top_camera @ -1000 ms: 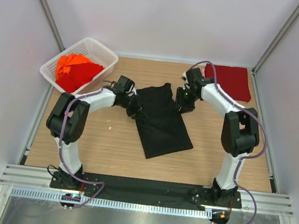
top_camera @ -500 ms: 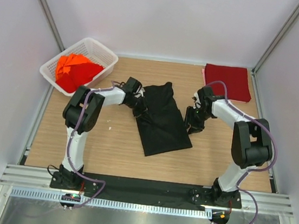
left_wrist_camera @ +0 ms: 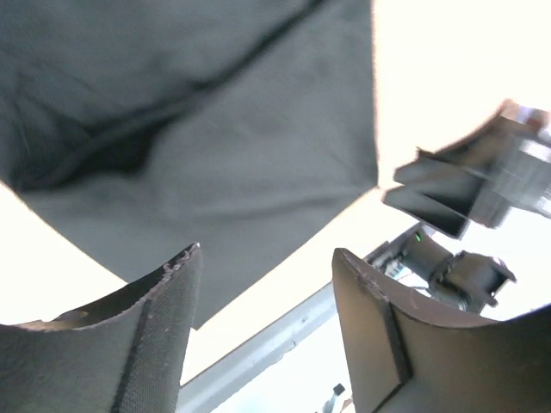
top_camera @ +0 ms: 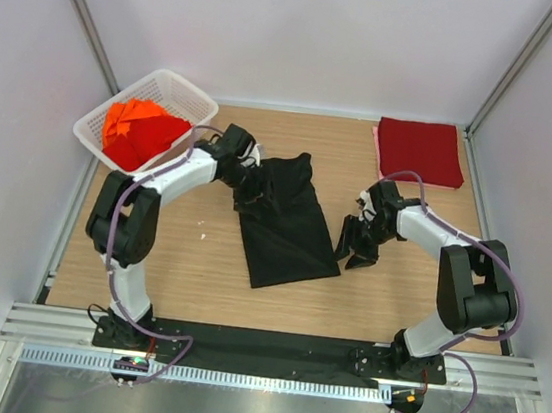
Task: Fold and stack the t-shirts
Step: Fold the tshirt
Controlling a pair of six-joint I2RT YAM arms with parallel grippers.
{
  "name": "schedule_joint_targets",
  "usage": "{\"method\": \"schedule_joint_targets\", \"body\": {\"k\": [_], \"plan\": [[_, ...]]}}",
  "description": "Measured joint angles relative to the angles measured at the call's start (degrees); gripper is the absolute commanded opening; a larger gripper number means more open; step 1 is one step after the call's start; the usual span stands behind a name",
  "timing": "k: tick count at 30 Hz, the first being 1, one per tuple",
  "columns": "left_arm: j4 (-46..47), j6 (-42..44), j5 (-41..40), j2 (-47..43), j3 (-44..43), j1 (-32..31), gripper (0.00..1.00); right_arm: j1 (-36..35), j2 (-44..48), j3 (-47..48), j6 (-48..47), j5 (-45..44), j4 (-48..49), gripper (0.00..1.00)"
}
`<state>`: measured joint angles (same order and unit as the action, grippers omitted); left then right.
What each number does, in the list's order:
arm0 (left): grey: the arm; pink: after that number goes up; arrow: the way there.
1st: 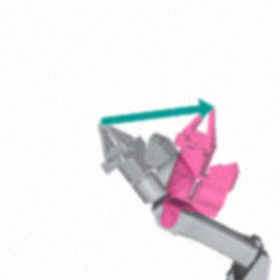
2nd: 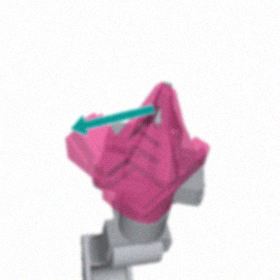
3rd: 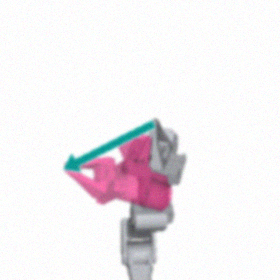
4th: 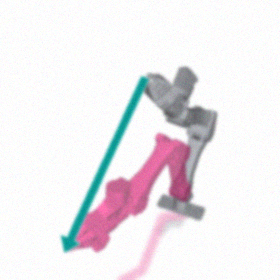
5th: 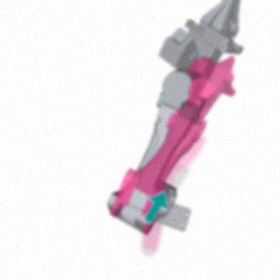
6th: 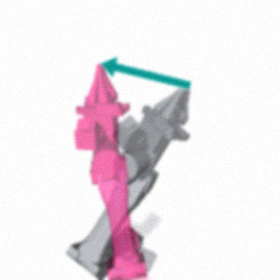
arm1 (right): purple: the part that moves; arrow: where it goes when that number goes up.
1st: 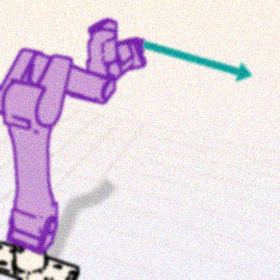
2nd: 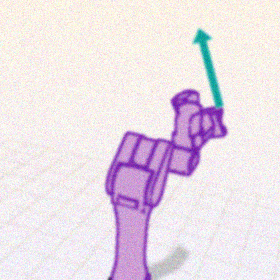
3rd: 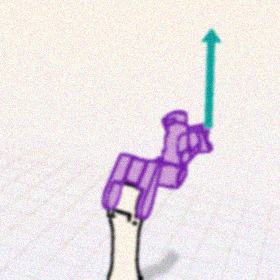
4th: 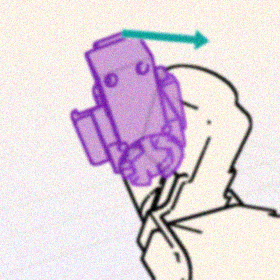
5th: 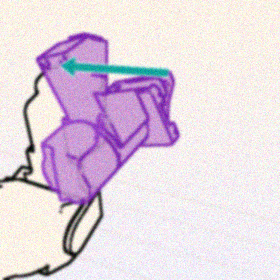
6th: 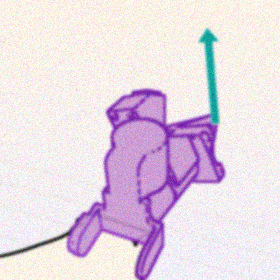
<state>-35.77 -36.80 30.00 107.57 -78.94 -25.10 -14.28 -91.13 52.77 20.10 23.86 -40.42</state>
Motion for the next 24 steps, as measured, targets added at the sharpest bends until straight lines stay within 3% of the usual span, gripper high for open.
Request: {"method": "schedule_joint_targets", "body": {"k": [5, 11, 17, 24], "plan": [[-1.77, 1.70, 0.35, -11.04, 3.56, 0.00, 0.66, 0.00, 0.00, -5.27, 1.53, 3.32, 3.02, 0.53], [-2.25, 1.03, 0.90, -23.47, 20.39, -0.02, 0.64, 0.00, 0.00, -6.47, 2.34, 4.17, 4.87, 0.53], [5.01, -8.79, 2.27, -29.81, 38.62, -0.33, 0.59, 0.00, -0.44, -6.49, 2.58, 4.35, 6.40, 0.52], [11.69, -19.08, 2.14, -31.04, 45.31, -0.94, 0.59, 0.00, -1.55, -6.49, 3.23, 5.35, 7.10, 0.48]]}}
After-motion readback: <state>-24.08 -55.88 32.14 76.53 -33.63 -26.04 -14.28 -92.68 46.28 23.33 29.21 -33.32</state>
